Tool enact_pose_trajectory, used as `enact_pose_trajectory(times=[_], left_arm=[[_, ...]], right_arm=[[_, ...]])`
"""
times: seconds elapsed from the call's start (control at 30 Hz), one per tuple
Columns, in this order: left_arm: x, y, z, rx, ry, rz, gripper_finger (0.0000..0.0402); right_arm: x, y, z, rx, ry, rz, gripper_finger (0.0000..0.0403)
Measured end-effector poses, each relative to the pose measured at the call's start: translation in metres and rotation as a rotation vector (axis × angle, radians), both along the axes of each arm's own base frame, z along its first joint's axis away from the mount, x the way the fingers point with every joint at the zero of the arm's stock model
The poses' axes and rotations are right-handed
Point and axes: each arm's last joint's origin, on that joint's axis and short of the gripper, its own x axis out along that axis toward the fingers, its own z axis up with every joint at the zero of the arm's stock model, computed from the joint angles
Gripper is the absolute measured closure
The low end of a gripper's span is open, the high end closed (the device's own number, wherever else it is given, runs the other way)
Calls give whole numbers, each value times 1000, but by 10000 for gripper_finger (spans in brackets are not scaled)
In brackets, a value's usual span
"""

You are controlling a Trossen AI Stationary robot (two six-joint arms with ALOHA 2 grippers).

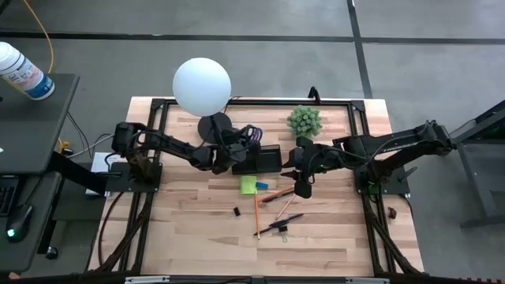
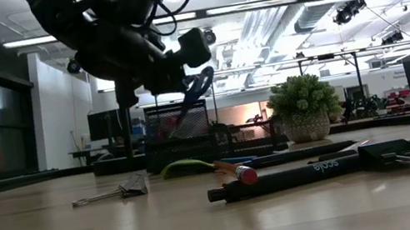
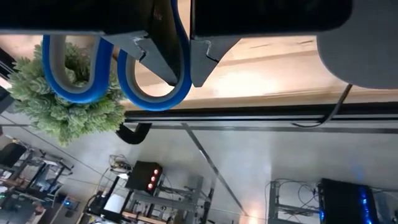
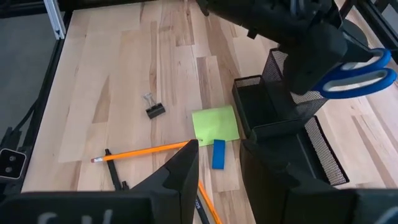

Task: Pick and place office supplies into organizer
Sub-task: Put the blue scissors into the top left side of the desk organizer

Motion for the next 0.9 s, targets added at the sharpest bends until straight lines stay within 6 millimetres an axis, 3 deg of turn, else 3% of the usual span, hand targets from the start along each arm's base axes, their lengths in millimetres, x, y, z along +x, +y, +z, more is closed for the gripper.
enact_pose_trajectory(times=[0.23, 0.63, 0.9], left_arm=[[1, 0, -1, -8, -11, -15, 393], [4, -1, -1, -38, -34, -81, 310], [1, -2, 7, -56, -37, -118, 283]], right_arm=[[0, 0, 0, 0, 1, 0, 295], [0, 0, 0, -10, 1, 9, 295], [0, 0, 0, -17, 1, 14, 295]])
